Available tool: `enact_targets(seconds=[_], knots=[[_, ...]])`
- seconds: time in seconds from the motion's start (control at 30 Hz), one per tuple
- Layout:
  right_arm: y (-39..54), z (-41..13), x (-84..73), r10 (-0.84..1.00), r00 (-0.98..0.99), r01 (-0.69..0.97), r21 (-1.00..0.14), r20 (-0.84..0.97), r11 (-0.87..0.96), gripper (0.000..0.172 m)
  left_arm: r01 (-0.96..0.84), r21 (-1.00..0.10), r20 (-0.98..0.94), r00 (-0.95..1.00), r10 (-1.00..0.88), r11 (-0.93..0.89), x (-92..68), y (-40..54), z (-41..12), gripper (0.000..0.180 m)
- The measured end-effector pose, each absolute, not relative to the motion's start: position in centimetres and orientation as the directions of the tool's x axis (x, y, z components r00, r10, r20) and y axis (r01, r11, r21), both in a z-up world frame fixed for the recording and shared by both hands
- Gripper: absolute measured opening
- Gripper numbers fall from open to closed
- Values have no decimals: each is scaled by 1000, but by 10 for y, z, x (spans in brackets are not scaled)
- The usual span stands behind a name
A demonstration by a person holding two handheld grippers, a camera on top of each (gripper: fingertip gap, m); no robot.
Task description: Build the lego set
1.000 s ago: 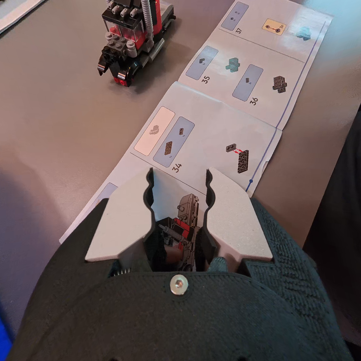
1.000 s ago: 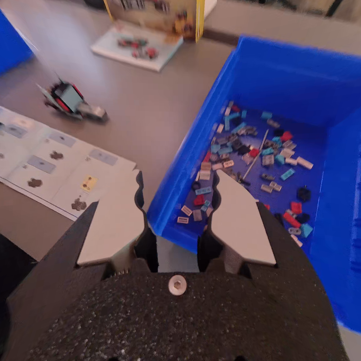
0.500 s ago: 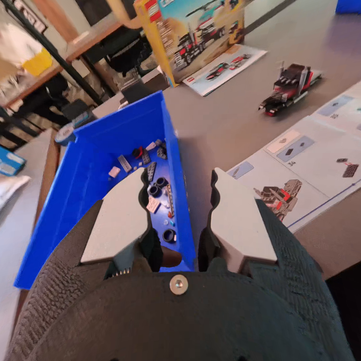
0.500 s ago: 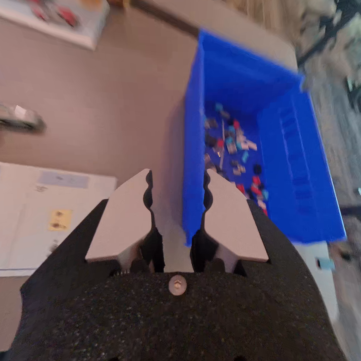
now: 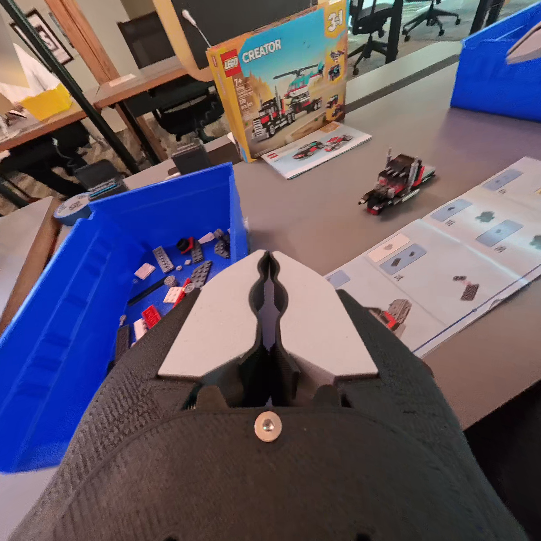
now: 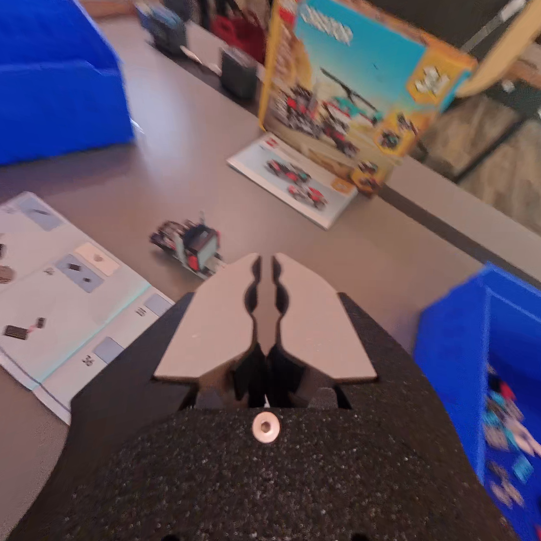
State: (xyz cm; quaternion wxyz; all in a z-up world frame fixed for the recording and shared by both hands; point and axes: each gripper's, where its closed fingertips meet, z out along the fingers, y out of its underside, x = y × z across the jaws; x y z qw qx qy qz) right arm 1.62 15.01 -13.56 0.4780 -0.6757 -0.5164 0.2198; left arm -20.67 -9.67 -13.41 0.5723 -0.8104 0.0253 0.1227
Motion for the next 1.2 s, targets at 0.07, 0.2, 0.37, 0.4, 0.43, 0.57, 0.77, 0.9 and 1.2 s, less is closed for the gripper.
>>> enact_targets(seconds=[0.07,0.2,0.37,0.4,0.43,0.57,0.77,0.9,1.2], knots=[[139,-129,2,933,304,413,-909,194,54,1,-187,-919,-216,975,46,-348,-195,-83,-131,1],[113,-118,-16,958,229,269,-957,174,110,1,-137,-926,-171,983,65,-353,-192,-45,-133,0],[54,-115,-21,987,150,192,-981,60,30,1,-25,-914,-65,994,84,-405,-182,-18,-146,1],[41,-115,-21,990,131,185,-983,47,22,1,-24,-908,-64,995,81,-419,-177,-18,-150,1],[31,-114,-21,992,124,175,-984,39,17,1,-32,-899,-73,994,77,-436,-173,-20,-154,1],[-6,-111,-19,991,113,167,-985,67,48,2,-46,-892,-99,991,95,-450,-155,-39,-160,1],[-17,-110,8,941,317,123,-989,119,84,1,-91,-917,-195,951,239,-388,-154,-78,-150,1],[11,-124,40,862,502,105,-994,67,16,1,-76,-943,-205,899,387,-323,-163,-112,-146,1],[21,-200,75,753,658,250,-935,-28,-253,148,103,-941,-68,876,477,-323,-132,-122,-187,145]])
